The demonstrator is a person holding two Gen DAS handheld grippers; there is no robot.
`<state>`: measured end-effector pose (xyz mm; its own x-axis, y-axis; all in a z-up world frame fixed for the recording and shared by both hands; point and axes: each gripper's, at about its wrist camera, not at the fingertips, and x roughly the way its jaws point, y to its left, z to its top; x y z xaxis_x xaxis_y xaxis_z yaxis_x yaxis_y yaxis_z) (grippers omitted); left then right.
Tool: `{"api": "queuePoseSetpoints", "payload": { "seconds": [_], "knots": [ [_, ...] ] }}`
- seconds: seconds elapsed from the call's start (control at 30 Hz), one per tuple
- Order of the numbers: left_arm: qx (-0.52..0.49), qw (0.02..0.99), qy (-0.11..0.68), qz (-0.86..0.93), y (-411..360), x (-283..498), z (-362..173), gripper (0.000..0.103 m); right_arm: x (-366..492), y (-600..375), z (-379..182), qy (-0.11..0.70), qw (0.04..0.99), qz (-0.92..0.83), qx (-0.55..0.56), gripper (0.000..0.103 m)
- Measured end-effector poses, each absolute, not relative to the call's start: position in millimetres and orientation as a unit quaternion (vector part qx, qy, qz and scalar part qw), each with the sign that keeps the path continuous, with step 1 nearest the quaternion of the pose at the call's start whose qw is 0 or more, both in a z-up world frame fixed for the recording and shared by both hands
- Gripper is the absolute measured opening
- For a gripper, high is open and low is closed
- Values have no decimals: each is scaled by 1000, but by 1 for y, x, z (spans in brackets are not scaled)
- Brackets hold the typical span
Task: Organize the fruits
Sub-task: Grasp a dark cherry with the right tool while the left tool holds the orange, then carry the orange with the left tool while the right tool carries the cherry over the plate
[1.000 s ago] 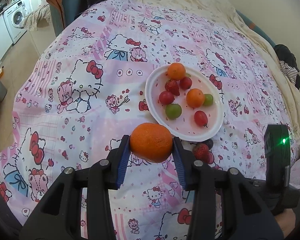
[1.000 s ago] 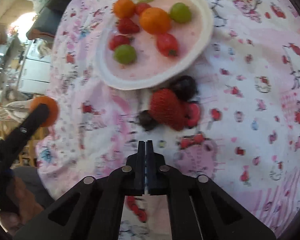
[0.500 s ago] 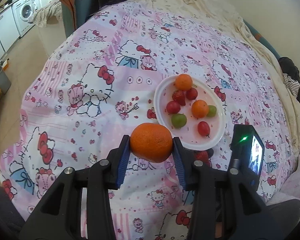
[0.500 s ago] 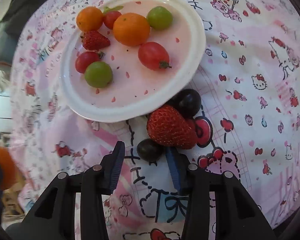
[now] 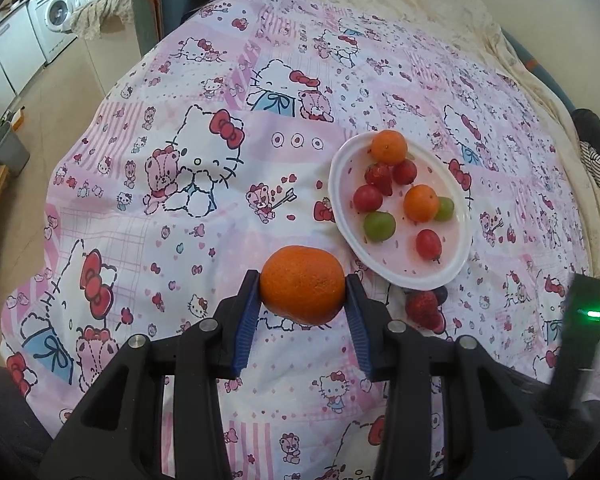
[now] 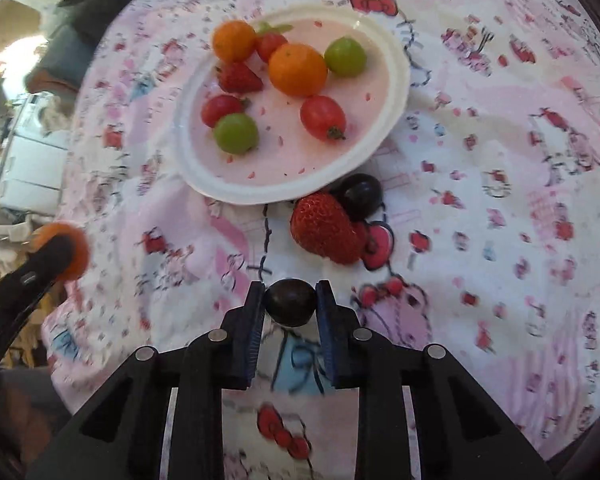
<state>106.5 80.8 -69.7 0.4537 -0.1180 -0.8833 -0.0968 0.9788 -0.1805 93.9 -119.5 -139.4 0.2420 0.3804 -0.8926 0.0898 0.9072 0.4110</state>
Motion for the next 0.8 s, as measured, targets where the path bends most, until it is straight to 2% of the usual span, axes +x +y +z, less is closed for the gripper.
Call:
{"api": "queuePoseSetpoints", "payload": {
  "seconds": [0.43, 0.8],
  "knots": [
    [-58, 864, 498, -48, 51, 127, -49, 37, 107, -188, -57, 507, 822, 155, 207, 27],
    [-9, 872, 482, -83, 28, 193, -41, 37, 172, -203, -57, 491, 827, 152, 228, 27]
  ]
}}
